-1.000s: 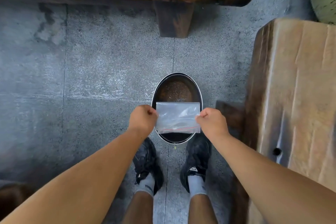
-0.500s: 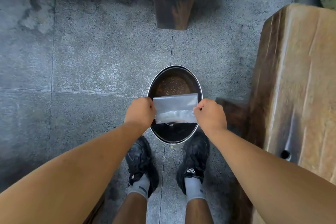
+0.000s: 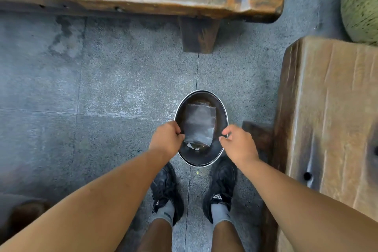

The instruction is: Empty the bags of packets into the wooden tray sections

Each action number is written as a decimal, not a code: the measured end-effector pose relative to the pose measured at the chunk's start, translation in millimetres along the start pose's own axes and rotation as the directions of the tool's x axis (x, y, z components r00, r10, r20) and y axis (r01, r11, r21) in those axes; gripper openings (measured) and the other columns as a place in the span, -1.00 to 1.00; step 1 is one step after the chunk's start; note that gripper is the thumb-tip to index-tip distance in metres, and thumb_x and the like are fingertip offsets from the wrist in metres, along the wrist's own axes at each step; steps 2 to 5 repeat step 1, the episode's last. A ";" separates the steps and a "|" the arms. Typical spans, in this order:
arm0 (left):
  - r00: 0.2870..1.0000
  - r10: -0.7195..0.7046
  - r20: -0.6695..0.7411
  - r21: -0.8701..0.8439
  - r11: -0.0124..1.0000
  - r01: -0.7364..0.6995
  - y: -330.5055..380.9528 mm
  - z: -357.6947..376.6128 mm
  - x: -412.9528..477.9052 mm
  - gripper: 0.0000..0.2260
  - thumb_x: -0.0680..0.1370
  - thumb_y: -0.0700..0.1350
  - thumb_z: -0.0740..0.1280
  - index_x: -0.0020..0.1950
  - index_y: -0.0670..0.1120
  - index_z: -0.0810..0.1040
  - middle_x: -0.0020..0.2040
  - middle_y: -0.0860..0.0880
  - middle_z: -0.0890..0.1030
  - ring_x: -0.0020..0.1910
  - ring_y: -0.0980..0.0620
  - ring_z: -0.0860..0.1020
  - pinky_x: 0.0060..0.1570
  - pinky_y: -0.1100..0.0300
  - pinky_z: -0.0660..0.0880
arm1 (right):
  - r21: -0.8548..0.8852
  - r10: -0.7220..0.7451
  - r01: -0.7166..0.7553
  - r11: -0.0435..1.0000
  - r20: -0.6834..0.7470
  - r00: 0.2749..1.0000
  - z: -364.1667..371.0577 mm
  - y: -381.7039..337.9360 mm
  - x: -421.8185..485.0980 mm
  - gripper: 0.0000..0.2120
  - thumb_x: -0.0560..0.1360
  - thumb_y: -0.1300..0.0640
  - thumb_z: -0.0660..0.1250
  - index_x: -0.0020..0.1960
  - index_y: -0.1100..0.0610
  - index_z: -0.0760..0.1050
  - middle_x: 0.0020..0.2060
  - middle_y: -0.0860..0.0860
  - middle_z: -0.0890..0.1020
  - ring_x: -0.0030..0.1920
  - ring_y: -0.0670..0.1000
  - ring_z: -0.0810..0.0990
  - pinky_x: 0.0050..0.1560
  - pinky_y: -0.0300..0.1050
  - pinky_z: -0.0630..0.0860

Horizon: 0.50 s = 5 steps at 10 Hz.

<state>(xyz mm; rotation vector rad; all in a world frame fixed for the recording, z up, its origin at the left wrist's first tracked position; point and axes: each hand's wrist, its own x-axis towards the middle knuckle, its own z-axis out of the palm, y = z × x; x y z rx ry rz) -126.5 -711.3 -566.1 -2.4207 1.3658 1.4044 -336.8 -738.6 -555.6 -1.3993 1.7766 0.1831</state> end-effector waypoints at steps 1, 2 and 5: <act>0.999 0.036 0.025 -0.035 0.999 -0.035 16.2 -21.9 -25.6 -0.93 0.55 -0.13 0.39 -0.02 -0.08 0.53 -0.16 -0.06 0.63 -0.22 -0.01 0.59 -0.20 0.19 0.46 | 0.030 -0.028 0.027 0.999 0.060 0.998 -23.4 -12.8 -24.9 -0.89 0.55 0.12 0.36 0.08 0.06 0.57 -0.21 -0.05 0.60 -0.16 0.03 0.61 -0.09 -0.06 0.56; 0.999 0.036 0.025 -0.035 0.999 -0.035 16.2 -21.9 -25.6 -0.93 0.55 -0.13 0.39 -0.02 -0.08 0.53 -0.16 -0.06 0.63 -0.22 -0.01 0.59 -0.20 0.19 0.46 | 0.030 -0.028 0.027 0.999 0.060 0.998 -23.4 -12.8 -24.9 -0.89 0.55 0.12 0.36 0.08 0.06 0.57 -0.21 -0.05 0.60 -0.16 0.03 0.61 -0.09 -0.06 0.56; 0.999 0.036 0.025 -0.035 0.999 -0.035 16.2 -21.9 -25.6 -0.93 0.55 -0.13 0.39 -0.02 -0.08 0.53 -0.16 -0.06 0.63 -0.22 -0.01 0.59 -0.20 0.19 0.46 | 0.030 -0.028 0.027 0.999 0.060 0.998 -23.4 -12.8 -24.9 -0.89 0.55 0.12 0.36 0.08 0.06 0.57 -0.21 -0.05 0.60 -0.16 0.03 0.61 -0.09 -0.06 0.56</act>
